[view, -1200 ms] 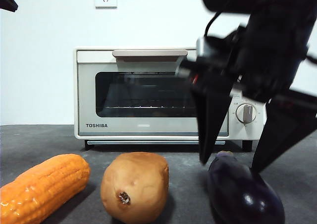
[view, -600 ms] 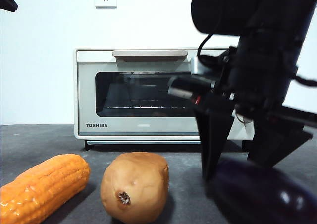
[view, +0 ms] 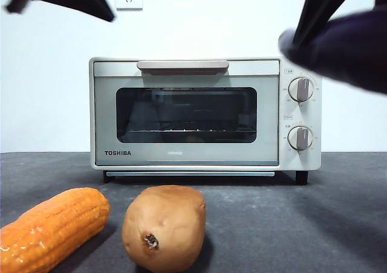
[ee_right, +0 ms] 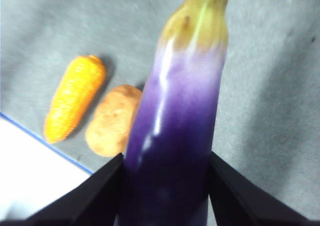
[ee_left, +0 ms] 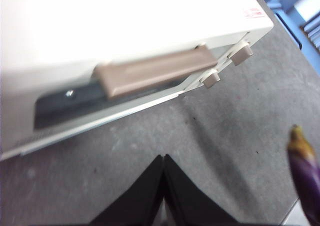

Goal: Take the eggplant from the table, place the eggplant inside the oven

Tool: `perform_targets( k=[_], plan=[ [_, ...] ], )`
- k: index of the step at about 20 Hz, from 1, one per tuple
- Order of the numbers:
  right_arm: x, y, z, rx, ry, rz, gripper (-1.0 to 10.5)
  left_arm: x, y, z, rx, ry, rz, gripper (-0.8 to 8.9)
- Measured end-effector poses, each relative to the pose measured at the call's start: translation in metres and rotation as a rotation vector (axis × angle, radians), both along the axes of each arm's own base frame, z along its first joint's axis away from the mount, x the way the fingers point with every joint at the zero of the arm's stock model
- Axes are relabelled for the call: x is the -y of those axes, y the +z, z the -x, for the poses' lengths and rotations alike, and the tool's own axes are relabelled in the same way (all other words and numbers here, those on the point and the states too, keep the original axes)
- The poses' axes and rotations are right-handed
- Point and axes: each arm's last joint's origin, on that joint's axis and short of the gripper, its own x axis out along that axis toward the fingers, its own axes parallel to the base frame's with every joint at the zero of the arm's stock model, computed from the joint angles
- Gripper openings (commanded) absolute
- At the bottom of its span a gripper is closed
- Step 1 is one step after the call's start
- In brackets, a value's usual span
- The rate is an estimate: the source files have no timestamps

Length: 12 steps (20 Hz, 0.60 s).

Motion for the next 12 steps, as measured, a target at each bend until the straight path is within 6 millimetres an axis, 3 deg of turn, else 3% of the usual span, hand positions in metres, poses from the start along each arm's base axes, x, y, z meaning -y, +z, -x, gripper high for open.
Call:
perform_targets(
  k=[4, 7, 10, 12],
  plan=[
    [0.018, 0.014, 0.018, 0.067, 0.001, -0.064, 1.3, 0.029, 0.011, -0.041, 0.024, -0.033, -0.069, 0.04],
    [0.029, 0.022, 0.028, 0.117, 0.001, -0.109, 1.3, 0.048, 0.003, -0.070, 0.011, -0.049, -0.117, 0.04],
    [0.040, 0.026, 0.039, 0.161, -0.017, -0.127, 1.3, 0.061, -0.014, -0.088, -0.017, -0.072, -0.157, 0.04],
    [0.048, 0.029, 0.045, 0.198, -0.037, -0.136, 1.3, 0.068, -0.015, -0.090, -0.004, -0.094, -0.160, 0.04]
  ],
)
